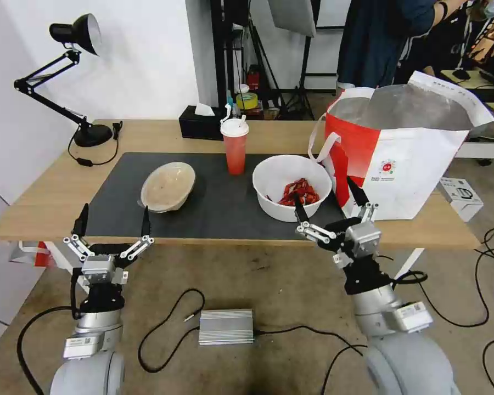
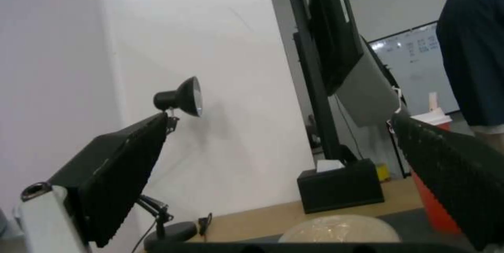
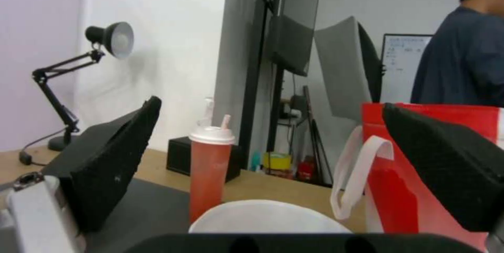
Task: Pick up the trash from the table and place it into the takeout bag.
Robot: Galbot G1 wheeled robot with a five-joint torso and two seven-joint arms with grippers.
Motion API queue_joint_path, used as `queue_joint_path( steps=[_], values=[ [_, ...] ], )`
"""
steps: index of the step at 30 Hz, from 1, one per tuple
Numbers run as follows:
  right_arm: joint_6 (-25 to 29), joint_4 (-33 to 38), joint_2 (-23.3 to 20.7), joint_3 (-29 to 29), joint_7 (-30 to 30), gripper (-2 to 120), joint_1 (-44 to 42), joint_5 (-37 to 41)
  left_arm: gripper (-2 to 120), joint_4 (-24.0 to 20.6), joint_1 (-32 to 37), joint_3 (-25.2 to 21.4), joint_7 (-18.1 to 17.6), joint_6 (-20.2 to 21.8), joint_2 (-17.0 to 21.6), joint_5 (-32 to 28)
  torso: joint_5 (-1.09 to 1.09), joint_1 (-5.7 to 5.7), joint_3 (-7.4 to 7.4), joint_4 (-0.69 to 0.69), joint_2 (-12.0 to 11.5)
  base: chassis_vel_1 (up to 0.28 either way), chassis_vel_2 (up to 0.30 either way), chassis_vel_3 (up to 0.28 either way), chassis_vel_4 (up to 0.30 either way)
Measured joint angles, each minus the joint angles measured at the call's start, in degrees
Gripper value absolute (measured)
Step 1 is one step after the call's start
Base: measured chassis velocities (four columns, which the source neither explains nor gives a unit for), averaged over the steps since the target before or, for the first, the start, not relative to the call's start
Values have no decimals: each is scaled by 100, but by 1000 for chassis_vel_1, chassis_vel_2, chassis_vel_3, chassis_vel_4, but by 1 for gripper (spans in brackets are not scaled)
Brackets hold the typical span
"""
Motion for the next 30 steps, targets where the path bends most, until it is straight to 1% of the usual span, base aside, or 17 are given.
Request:
queue_joint_path(
  steps=[4,19,22,24,26,30],
  values=[
    [-177,-1,-143,40,-82,100,163,162,100,11,-10,16,16,0,-46,29,0,0,0,0,0,0,0,0,0],
    [-806,-29,-405,25,-230,100,586,665,100,59,-26,26,39,-19,-127,88,0,0,0,0,0,0,0,0,0],
    [-1042,-150,-552,-4,-250,100,774,863,100,83,-27,24,41,-38,-147,103,0,0,0,0,0,0,0,0,0],
    [-1097,-197,-595,-7,-279,100,823,892,100,91,-26,24,41,-45,-149,108,1,0,0,0,0,0,0,0,0],
    [-1326,-302,-757,-40,-361,100,1040,1039,100,114,-22,27,42,-63,-151,142,0,-1,0,-1,1,0,0,0,0],
    [-1448,-432,-887,-72,-496,100,1276,1147,100,141,-18,35,42,-81,-151,175,0,-1,0,0,1,0,0,0,0]
  ],
)
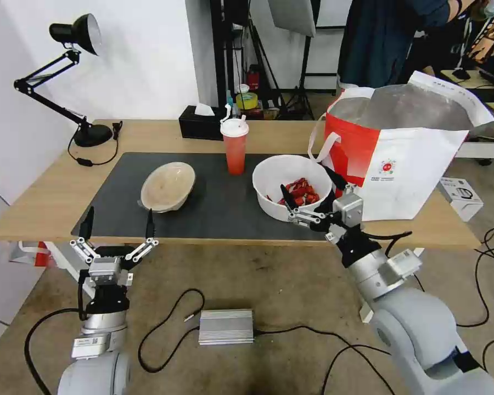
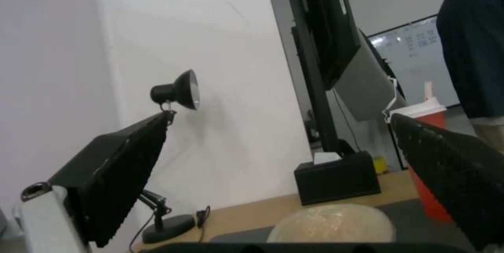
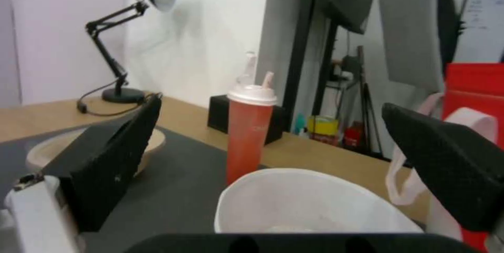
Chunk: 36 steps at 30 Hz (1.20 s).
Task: Pick up the trash from the table and place it into the takeout bag.
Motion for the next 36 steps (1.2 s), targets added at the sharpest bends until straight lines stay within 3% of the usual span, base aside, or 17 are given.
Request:
queue_joint_path(
  steps=[10,36],
  values=[
    [-262,-409,-257,-233,-217,100,618,241,100,70,13,18,0,-48,2,112,0,0,0,0,0,0,0,0,0],
    [-1019,-1164,-412,-985,-426,100,1722,276,100,196,0,19,-14,-104,2,287,0,1,0,0,-1,0,0,0,0]
  ],
)
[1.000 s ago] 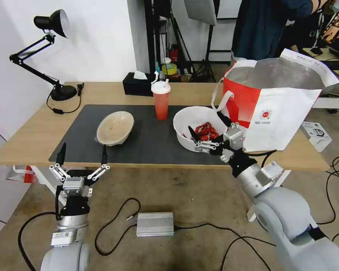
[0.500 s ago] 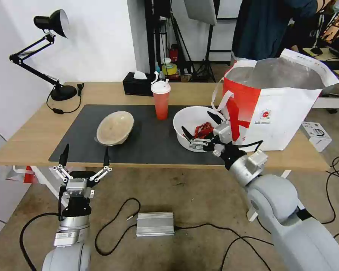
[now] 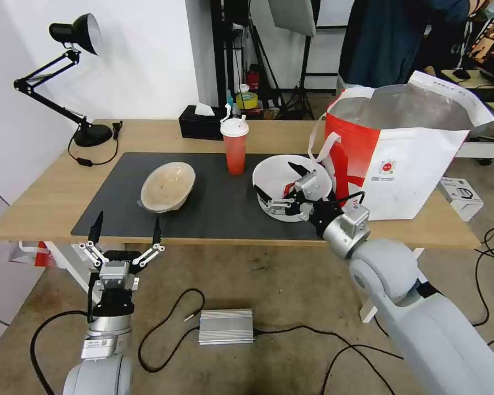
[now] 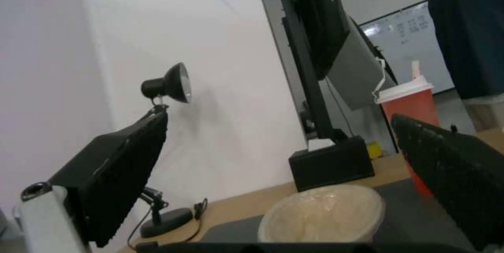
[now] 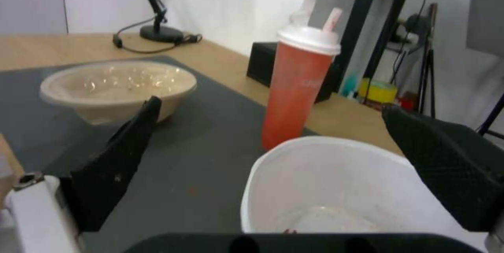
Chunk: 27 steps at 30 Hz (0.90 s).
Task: Pick up the trash from the table and place it into the takeout bag.
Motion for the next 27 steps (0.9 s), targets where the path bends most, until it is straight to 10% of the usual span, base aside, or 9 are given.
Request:
queue_joint_path(
  steps=[27],
  values=[
    [-748,-200,66,-157,-46,100,258,-211,100,53,-31,-8,-16,-30,0,17,0,0,0,0,0,0,0,0,0]
  ],
)
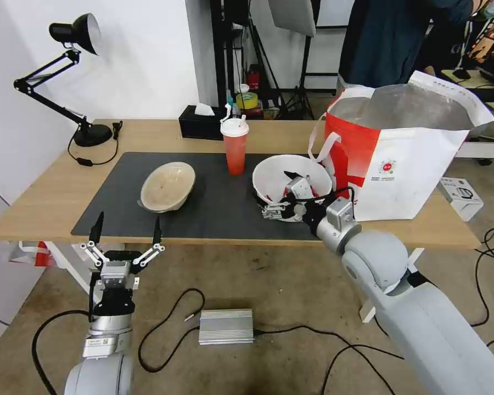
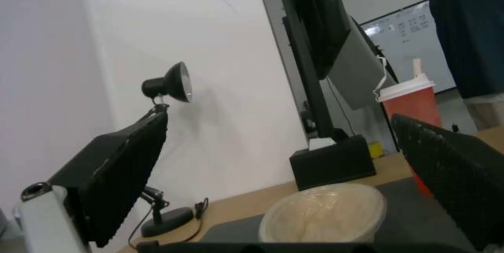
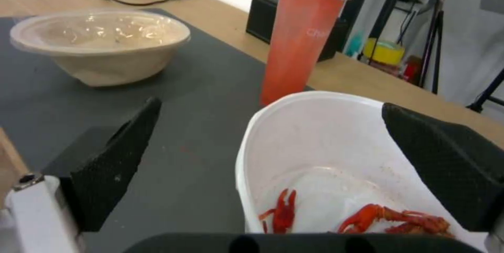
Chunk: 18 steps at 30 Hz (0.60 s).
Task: Pick up the trash from the table and place it into the takeout bag.
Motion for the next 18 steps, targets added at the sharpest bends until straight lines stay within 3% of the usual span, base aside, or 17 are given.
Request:
queue_joint_path(
  steps=[18],
  values=[
    [51,-162,71,-53,-99,100,-50,-165,100,0,-14,-5,-2,-9,0,0,0,0,0,0,0,0,0,0,0]
  ],
)
